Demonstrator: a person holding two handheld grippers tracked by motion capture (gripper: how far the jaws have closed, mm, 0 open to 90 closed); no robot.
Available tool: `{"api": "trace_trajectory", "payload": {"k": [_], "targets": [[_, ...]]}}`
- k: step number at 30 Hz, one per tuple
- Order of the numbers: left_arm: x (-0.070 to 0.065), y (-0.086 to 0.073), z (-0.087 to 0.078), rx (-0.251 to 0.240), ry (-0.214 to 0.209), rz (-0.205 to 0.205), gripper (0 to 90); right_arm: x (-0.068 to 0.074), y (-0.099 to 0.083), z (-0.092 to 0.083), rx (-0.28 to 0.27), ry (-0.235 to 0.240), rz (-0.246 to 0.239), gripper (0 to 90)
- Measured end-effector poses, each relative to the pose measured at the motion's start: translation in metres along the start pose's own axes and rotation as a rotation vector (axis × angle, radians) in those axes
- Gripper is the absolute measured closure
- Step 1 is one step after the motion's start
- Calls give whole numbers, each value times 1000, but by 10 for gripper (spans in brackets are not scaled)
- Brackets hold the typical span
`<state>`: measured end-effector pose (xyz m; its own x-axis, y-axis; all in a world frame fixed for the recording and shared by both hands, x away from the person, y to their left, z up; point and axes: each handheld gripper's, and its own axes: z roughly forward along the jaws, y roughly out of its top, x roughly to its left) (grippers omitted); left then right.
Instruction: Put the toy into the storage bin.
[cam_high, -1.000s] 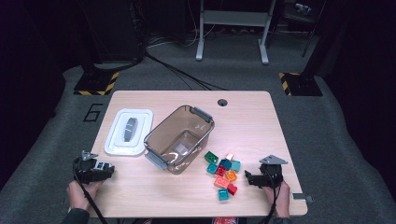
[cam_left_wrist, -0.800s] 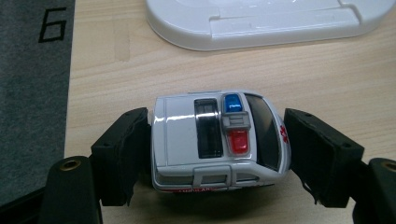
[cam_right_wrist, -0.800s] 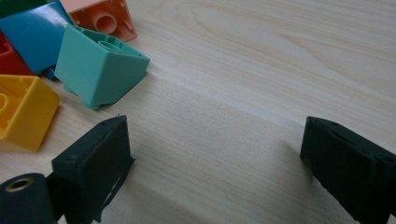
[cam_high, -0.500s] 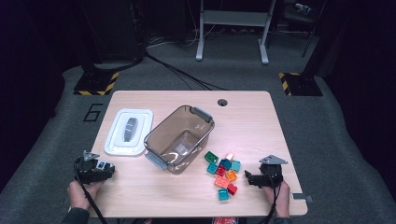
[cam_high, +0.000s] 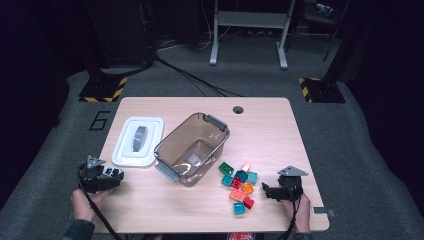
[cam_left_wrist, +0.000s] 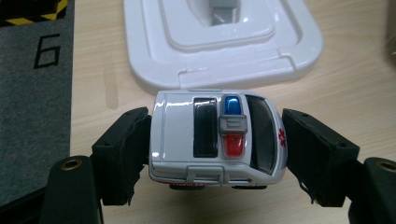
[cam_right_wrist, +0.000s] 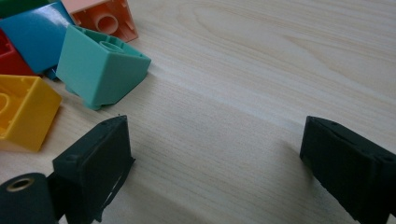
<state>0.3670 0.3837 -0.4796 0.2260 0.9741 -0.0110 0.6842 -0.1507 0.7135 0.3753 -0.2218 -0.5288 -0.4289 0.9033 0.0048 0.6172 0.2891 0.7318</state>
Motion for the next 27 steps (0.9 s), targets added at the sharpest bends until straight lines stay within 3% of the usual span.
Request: {"api": "trace_trajectory", "payload": {"k": [9,27], "targets": [[-10,28,-12,-29,-23,36,260,0,0,0,0,1,0,82],[-21,78,-29,-97,-52,65,259,0,0,0,-1,2,-1,83]]}}
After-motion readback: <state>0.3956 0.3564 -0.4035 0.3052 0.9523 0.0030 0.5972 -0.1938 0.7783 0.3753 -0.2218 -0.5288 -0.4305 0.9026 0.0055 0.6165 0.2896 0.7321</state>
